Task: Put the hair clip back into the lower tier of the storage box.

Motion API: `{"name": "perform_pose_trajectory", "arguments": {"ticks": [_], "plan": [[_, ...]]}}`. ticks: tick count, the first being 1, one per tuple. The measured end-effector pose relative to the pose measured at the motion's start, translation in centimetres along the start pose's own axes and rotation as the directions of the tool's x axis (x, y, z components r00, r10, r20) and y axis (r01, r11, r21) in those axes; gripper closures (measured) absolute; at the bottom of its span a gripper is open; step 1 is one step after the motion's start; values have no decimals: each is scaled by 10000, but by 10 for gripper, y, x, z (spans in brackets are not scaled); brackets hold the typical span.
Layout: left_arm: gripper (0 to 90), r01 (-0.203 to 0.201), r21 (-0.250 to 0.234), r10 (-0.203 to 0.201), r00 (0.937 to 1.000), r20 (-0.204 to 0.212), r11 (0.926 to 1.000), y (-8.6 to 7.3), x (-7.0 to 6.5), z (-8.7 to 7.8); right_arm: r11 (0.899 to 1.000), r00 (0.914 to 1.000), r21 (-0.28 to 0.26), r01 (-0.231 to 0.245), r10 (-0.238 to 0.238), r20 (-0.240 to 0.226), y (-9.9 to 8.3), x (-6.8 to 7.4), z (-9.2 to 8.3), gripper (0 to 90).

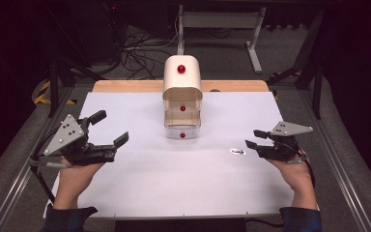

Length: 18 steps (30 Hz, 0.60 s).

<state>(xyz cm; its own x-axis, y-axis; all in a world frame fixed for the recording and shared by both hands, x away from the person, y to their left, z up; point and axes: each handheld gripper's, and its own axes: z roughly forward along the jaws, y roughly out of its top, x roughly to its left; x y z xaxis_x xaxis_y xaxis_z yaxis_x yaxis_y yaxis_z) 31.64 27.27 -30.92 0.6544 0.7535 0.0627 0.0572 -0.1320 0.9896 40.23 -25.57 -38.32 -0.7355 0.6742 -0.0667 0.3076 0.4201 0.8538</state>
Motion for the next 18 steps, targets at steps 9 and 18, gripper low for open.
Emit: {"name": "perform_pose_trajectory", "arguments": {"ticks": [9,18], "plan": [[73,-9,-3,9,10000,32,10000,0,0,-1,9995,10000,319,-10,11,-36,-5,-1,9,511],[77,-42,26,42,10000,37,10000,0,0,-1,9970,9999,766,81,-75,-75,-10,-1,21,535]]}}
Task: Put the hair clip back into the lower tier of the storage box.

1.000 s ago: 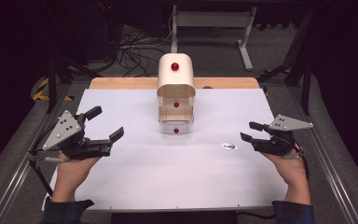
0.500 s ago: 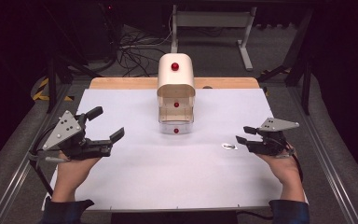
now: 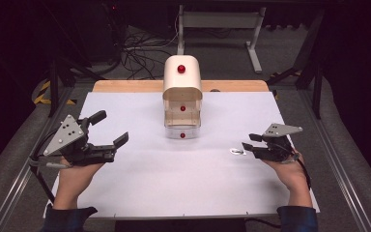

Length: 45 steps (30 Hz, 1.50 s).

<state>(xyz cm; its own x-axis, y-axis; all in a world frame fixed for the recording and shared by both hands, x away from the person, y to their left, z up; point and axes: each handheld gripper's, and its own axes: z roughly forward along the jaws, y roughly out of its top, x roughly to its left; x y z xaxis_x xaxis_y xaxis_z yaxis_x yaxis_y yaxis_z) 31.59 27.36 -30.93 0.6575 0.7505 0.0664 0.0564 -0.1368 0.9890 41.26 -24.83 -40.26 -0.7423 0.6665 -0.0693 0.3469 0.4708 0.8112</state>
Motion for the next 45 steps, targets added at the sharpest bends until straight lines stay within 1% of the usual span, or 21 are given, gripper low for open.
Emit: {"name": "perform_pose_trajectory", "arguments": {"ticks": [9,13,17,27,36,45], "plan": [[80,41,-36,-40,10000,15,10000,0,0,-1,9993,10000,366,3,-7,93,-2,0,7,544],[85,-57,56,57,10000,7,10000,0,0,-1,9986,10000,527,53,-55,32,-4,0,11,545],[86,-36,25,36,10000,52,10000,0,0,-1,9973,9999,728,106,-108,23,-5,0,16,550],[90,-18,-2,18,10000,49,10000,0,0,-1,9926,10000,1215,30,-30,-2,-11,-2,27,574],[92,5,-4,-5,10000,80,10000,0,0,-2,9899,10000,1416,-40,39,14,-14,-4,32,583],[93,8,-13,-8,10000,86,10000,0,0,-3,9859,10000,1676,-14,23,-53,-20,-4,41,605]]}}
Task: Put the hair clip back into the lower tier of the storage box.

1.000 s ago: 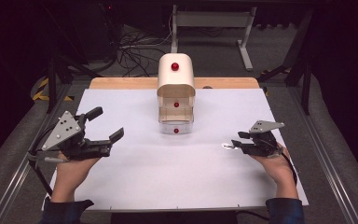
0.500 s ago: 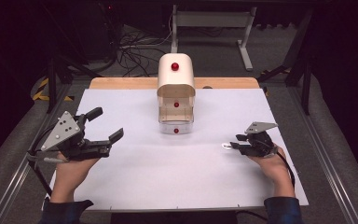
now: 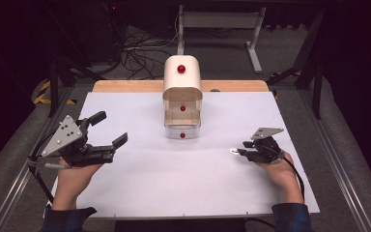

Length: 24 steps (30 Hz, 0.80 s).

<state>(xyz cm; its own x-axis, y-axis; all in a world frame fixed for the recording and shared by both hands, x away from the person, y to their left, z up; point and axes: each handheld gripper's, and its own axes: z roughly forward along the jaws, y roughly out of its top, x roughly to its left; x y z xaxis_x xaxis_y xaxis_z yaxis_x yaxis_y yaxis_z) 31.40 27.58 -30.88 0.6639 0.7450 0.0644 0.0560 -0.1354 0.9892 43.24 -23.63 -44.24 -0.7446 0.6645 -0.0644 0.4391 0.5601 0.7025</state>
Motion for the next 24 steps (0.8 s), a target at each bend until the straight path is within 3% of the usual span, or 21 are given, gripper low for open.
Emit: {"name": "perform_pose_trajectory", "arguments": {"ticks": [10,16,24], "plan": [[96,27,-53,-27,10000,9,10000,0,1,-1,9999,9997,111,-119,121,-197,-4,-2,8,629],[100,16,-38,-16,10000,93,10000,0,0,0,9983,9967,-113,-568,561,-580,-7,-7,9,659],[104,-50,-38,50,9999,143,10000,0,-1,1,9975,9962,-61,-705,701,-508,-9,-8,6,723]]}}
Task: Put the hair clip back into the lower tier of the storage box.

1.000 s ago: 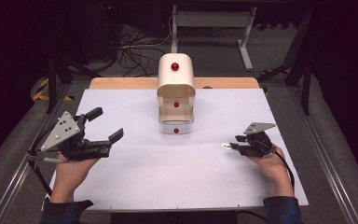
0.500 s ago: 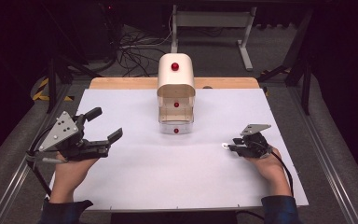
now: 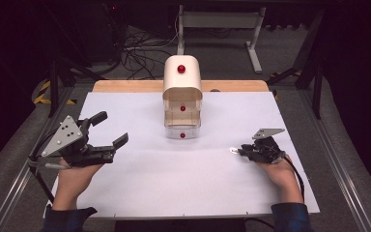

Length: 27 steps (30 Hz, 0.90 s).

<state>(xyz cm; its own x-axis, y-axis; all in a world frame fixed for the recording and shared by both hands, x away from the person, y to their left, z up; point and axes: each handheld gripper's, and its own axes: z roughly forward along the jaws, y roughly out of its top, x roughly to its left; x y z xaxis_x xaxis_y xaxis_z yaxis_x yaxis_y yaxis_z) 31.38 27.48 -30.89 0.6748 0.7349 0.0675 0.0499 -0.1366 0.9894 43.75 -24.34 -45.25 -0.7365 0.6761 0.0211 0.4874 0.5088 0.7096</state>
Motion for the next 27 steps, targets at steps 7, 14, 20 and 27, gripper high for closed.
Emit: {"name": "perform_pose_trajectory", "arguments": {"ticks": [7,14,20,27], "plan": [[105,52,-8,-52,10000,11,10000,-1,0,1,9993,9992,216,312,-318,254,1,5,0,747],[108,40,15,-41,10000,56,10000,0,0,1,9989,9989,207,431,-434,180,2,4,0,742],[109,16,20,-16,9999,101,10000,0,-1,2,9978,9977,3,661,-661,143,2,4,3,707],[112,36,16,-36,9999,128,10000,0,-1,2,9993,9992,-70,381,-380,105,2,3,4,745]]}}
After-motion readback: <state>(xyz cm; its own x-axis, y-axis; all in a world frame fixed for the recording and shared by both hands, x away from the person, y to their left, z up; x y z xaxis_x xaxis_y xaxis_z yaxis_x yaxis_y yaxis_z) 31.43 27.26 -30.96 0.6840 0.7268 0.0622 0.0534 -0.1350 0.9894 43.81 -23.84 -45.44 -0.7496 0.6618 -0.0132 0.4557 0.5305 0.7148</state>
